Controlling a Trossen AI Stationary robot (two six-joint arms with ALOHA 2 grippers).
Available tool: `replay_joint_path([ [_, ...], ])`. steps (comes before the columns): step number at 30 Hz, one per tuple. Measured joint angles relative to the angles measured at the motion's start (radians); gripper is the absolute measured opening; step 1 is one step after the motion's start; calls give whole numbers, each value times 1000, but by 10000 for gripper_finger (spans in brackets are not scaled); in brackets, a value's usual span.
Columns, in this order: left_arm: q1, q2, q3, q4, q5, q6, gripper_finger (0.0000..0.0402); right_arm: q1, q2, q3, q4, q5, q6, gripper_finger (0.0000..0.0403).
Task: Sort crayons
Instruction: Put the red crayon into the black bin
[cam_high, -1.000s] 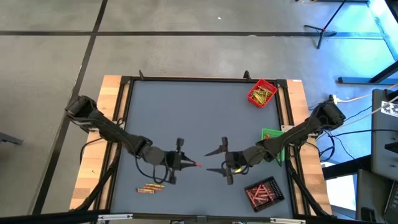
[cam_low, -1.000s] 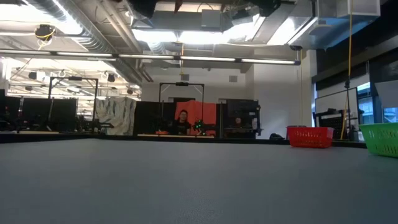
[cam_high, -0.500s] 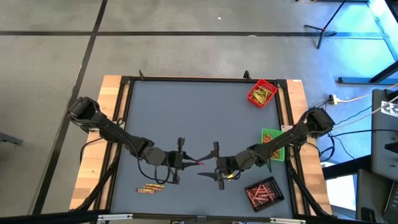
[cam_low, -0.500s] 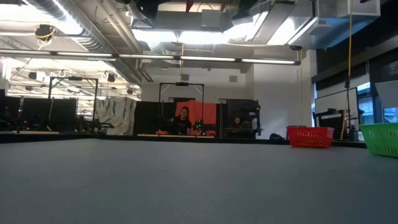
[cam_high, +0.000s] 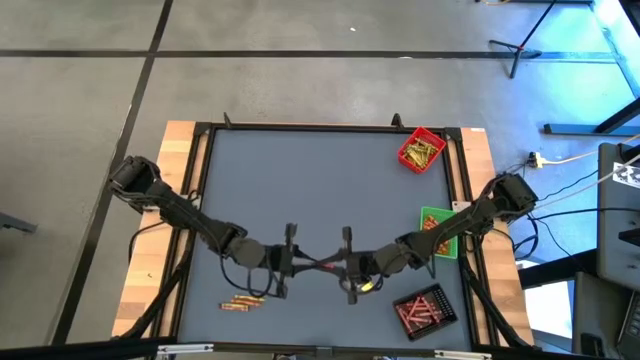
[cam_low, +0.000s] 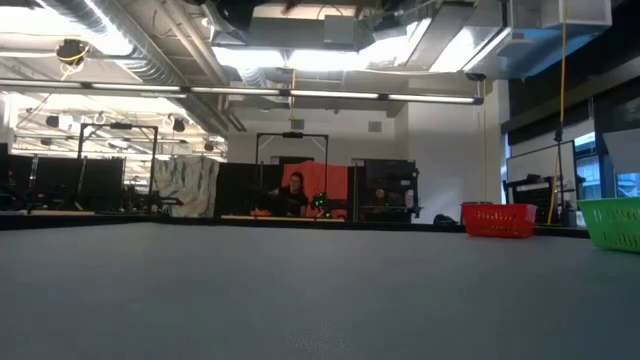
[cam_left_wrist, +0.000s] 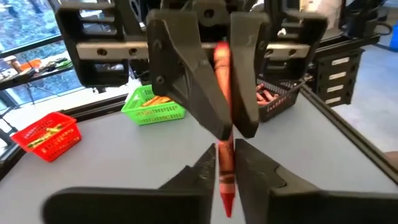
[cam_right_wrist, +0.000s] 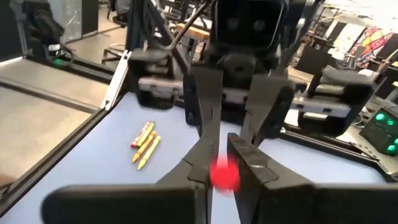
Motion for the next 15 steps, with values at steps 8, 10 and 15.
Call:
replay_joint_path([
  [8, -49, -52, 0, -39, -5, -23, 115, 39, -84, -1, -187, 23, 45, 17],
  [10, -70, -74, 0, -78, -14, -22, 119, 65, -118, -1, -252, 47, 79, 27],
  [15, -112, -117, 1, -193, -67, -23, 121, 134, -239, 8, -526, 96, 231, 12],
])
